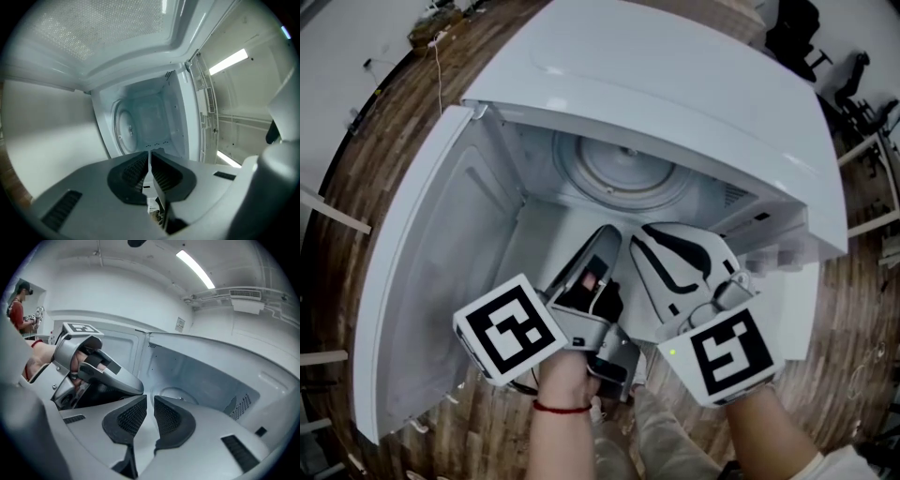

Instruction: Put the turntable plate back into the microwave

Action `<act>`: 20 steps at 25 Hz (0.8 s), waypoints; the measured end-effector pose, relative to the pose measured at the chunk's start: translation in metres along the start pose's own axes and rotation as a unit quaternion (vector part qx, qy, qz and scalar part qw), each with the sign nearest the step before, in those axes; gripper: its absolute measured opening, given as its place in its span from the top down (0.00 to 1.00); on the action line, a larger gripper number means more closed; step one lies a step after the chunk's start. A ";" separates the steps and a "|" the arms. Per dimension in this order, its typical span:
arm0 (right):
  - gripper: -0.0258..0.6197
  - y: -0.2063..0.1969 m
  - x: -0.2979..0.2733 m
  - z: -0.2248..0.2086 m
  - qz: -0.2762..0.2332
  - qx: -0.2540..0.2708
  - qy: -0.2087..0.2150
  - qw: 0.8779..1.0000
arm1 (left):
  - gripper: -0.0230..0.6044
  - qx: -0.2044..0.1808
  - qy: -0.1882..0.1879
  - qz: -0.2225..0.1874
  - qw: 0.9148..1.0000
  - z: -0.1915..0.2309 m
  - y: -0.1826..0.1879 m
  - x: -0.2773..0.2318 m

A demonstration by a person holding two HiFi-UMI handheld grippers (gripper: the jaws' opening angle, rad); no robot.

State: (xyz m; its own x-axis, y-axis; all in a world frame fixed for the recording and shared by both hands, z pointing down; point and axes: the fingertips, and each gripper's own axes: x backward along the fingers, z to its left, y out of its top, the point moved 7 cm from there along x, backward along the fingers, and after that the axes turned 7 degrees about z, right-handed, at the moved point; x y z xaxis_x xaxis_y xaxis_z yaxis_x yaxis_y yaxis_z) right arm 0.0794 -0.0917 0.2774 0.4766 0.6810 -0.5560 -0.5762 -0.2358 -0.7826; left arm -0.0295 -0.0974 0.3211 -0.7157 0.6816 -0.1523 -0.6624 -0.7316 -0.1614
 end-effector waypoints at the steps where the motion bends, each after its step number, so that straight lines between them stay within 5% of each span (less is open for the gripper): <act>1: 0.85 0.001 0.006 0.000 -0.011 -0.012 -0.001 1.000 | 0.93 0.005 -0.004 -0.005 1.000 -0.003 -0.002 0.002; 20: 0.90 0.020 0.114 0.023 -0.161 -0.140 0.002 0.977 | 0.94 0.021 -0.039 -0.030 0.999 -0.061 -0.057 0.049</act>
State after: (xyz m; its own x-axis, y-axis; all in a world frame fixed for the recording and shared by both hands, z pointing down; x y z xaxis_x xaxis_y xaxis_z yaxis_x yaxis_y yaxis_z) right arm 0.1069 -0.0029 0.2046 0.6063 0.7486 -0.2685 -0.1921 -0.1898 -0.9628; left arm -0.0138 -0.0213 0.2633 -0.6880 0.7226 -0.0670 -0.7124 -0.6901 -0.1271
